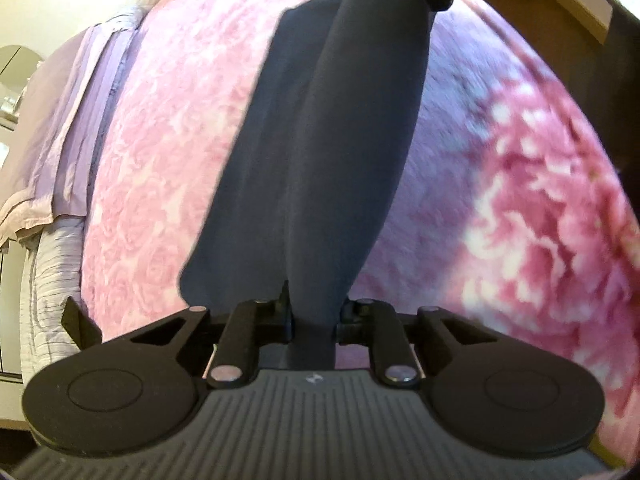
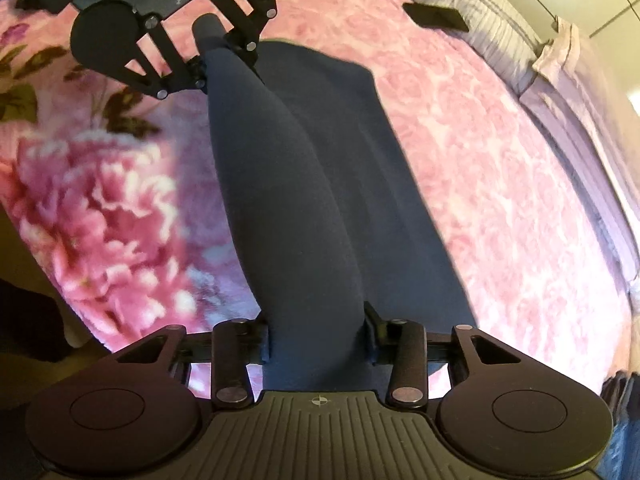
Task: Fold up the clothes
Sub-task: 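Lift the folded shirt with both grippers and carry it toward the clothes stack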
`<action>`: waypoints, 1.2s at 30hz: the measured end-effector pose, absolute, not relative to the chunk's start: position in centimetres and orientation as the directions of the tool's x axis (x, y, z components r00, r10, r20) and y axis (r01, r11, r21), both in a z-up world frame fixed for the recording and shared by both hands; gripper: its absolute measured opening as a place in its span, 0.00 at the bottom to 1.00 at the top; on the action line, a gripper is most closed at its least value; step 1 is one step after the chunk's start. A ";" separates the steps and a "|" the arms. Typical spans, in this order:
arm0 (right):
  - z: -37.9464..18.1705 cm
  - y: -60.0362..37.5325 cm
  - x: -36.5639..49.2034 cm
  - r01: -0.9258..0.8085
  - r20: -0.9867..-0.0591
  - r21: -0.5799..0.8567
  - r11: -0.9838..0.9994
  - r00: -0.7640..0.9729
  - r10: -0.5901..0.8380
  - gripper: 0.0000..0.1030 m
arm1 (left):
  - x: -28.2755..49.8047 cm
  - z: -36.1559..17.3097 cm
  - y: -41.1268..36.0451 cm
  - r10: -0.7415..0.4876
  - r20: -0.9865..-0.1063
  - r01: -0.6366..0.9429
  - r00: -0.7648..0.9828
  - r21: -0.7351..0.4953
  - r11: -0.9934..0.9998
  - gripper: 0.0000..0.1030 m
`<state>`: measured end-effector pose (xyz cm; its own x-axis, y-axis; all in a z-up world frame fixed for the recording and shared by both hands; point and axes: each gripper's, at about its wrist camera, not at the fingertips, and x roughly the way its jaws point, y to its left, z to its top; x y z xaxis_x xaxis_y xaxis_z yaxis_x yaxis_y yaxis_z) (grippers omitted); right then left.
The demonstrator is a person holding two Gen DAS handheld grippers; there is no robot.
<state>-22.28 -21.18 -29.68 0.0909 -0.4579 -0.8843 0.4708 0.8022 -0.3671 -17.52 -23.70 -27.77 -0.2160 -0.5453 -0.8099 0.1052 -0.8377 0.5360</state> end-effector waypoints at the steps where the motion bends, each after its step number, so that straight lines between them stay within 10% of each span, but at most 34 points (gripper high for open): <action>1: -29.1 -21.2 -22.3 0.464 -0.882 -0.374 0.803 0.090 -0.463 0.38 | -17.7 -27.0 -23.8 -0.544 -0.810 0.107 -0.218 0.534 -0.839 0.14; 36: -7.7 -16.1 -36.6 0.651 -0.724 -0.575 0.496 -0.122 -0.679 0.35 | -34.8 -5.4 -24.3 -0.576 -0.649 -0.094 -0.497 0.700 -0.708 0.14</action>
